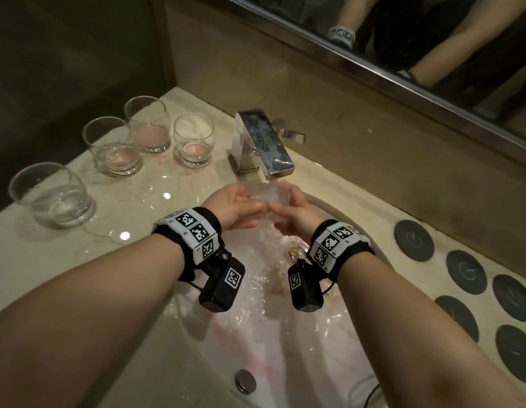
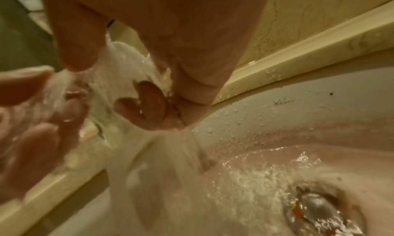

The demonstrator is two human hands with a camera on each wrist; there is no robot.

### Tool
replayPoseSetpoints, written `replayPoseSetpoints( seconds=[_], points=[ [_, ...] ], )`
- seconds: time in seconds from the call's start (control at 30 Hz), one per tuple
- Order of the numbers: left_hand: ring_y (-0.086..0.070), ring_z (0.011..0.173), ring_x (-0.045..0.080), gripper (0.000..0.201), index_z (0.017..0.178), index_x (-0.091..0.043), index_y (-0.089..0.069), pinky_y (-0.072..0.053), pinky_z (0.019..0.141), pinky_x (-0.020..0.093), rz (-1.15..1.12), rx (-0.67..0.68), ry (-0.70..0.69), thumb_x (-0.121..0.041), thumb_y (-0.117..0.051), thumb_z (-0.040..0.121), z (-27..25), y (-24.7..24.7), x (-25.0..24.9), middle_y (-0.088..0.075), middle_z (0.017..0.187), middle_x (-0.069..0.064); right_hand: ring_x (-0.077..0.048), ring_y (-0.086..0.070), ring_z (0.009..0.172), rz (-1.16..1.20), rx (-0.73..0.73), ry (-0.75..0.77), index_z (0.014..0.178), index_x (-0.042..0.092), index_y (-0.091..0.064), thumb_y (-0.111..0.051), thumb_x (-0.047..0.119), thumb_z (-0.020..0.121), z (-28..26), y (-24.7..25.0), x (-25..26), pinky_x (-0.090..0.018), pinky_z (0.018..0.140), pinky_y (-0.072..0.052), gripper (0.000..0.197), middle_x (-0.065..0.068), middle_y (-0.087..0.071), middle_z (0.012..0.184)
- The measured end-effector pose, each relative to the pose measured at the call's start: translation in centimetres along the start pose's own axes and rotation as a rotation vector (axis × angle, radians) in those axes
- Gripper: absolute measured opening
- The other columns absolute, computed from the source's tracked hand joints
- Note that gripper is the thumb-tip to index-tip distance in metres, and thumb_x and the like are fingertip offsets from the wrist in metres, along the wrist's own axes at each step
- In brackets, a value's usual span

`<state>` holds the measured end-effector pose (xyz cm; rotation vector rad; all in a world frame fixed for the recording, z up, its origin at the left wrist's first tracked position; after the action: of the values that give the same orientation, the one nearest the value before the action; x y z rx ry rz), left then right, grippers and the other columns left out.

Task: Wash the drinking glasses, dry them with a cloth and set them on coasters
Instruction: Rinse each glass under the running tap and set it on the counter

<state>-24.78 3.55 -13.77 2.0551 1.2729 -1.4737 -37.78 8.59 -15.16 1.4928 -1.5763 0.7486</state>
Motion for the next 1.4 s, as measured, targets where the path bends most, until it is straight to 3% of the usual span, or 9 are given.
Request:
replayPoseSetpoints(
  seconds=[0.2, 0.3, 0.43, 0.57, 0.7, 0.77, 1.07, 1.3, 1.4],
  points=[
    [-0.064, 0.085, 0.016, 0.035, 0.103, -0.018, -0.054, -0.058, 0.069, 0.026, 0.073, 0.102, 0.002, 0.009, -0.061, 0.081, -0.6, -0.9, 0.3, -0.065, 0.089, 0.004, -0.013, -0.056, 0.065, -0.078, -0.011, -0.15, 0.105, 0.018, -0.062, -0.027, 0.072, 0.086, -0.5, 0.1, -0.3, -0.023, 0.06, -0.043, 0.066, -0.002, -0.063, 0.081],
    [-0.065, 0.08, 0.017, 0.016, 0.097, -0.004, -0.053, -0.058, 0.064, 0.023, 0.05, 0.024, 0.021, 0.004, -0.059, 0.085, -0.3, -0.4, 0.3, -0.063, 0.092, 0.012, -0.017, -0.058, 0.074, 0.064, -0.003, -0.116, 0.131, 0.021, -0.045, -0.049, 0.048, 0.092, -0.4, 0.0, -0.6, -0.023, 0.059, -0.044, 0.047, -0.009, -0.061, 0.107],
    [-0.067, 0.073, 0.01, 0.008, 0.096, -0.004, -0.057, -0.058, 0.064, 0.022, -0.004, 0.009, 0.044, -0.003, -0.058, 0.088, -0.2, -0.2, 0.3, -0.065, 0.086, 0.008, -0.015, -0.059, 0.077, 0.002, -0.054, -0.085, 0.141, 0.025, -0.031, -0.07, 0.046, 0.076, 0.0, 0.7, -1.2, -0.025, 0.063, -0.045, 0.078, -0.012, -0.053, 0.128],
    [-0.065, 0.084, 0.016, 0.024, 0.101, -0.006, -0.053, -0.058, 0.067, 0.026, 0.059, 0.034, 0.063, 0.005, -0.063, 0.081, -0.4, -0.4, 0.7, -0.063, 0.092, 0.008, -0.015, -0.059, 0.068, -0.22, -0.114, -0.135, 0.127, 0.015, -0.05, -0.03, 0.078, 0.081, -0.2, 1.0, -0.2, -0.026, 0.063, -0.045, 0.08, -0.005, -0.063, 0.091],
    [-0.068, 0.073, 0.011, 0.015, 0.086, -0.008, -0.052, -0.057, 0.067, 0.023, 0.046, 0.029, 0.077, 0.006, -0.056, 0.086, -0.4, 0.1, 1.0, -0.064, 0.084, 0.011, -0.015, -0.059, 0.072, 0.025, -0.011, -0.131, 0.133, 0.015, -0.044, -0.057, 0.045, 0.089, -0.9, 0.1, -0.5, -0.024, 0.064, -0.045, 0.055, -0.006, -0.062, 0.101],
    [-0.067, 0.08, 0.014, 0.014, 0.095, -0.009, -0.055, -0.058, 0.072, 0.027, -0.004, -0.005, 0.1, 0.003, -0.055, 0.088, -0.4, 0.5, 1.4, -0.063, 0.09, 0.01, -0.02, -0.062, 0.085, -0.028, -0.032, -0.107, 0.141, 0.013, -0.033, -0.072, 0.028, 0.08, -1.0, 0.4, -0.7, -0.028, 0.074, -0.049, 0.074, -0.007, -0.058, 0.117],
    [-0.057, 0.11, 0.028, 0.083, 0.148, -0.016, -0.015, -0.052, 0.084, 0.042, 0.06, -0.153, 0.33, -0.008, -0.067, 0.084, -0.9, 1.8, 3.8, -0.055, 0.12, 0.012, -0.016, -0.048, 0.113, -0.596, -0.194, 0.138, 0.132, 0.017, -0.042, -0.083, 0.031, 0.064, -0.2, 0.4, 2.5, -0.023, 0.087, -0.036, 0.081, -0.003, -0.047, 0.131],
    [-0.058, 0.09, 0.017, 0.049, 0.134, -0.009, -0.042, -0.051, 0.083, 0.033, 0.021, -0.134, 0.269, -0.005, -0.06, 0.088, -0.2, 1.5, 3.8, -0.06, 0.097, 0.003, -0.021, -0.053, 0.111, -0.57, -0.243, 0.094, 0.131, 0.015, -0.042, -0.078, 0.045, 0.066, 0.0, 0.9, 2.4, -0.029, 0.087, -0.042, 0.08, -0.003, -0.053, 0.127],
    [-0.061, 0.089, 0.018, 0.045, 0.129, -0.008, -0.046, -0.052, 0.079, 0.028, -0.06, -0.108, 0.186, -0.004, -0.06, 0.086, 0.2, 1.9, 2.8, -0.063, 0.099, 0.004, -0.019, -0.062, 0.085, -0.34, -0.247, -0.001, 0.126, 0.013, -0.043, -0.072, 0.048, 0.073, -0.1, 1.3, 1.6, -0.034, 0.079, -0.053, 0.071, -0.004, -0.061, 0.106]
  ],
)
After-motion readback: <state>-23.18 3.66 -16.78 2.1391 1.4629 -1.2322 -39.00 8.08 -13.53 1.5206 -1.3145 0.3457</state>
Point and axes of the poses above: each hand's wrist, its own z-axis towards the middle knuckle, its own y-axis out of the back of the hand, x = y × z, the point moved 7 cm from there along z, towards the middle knuckle
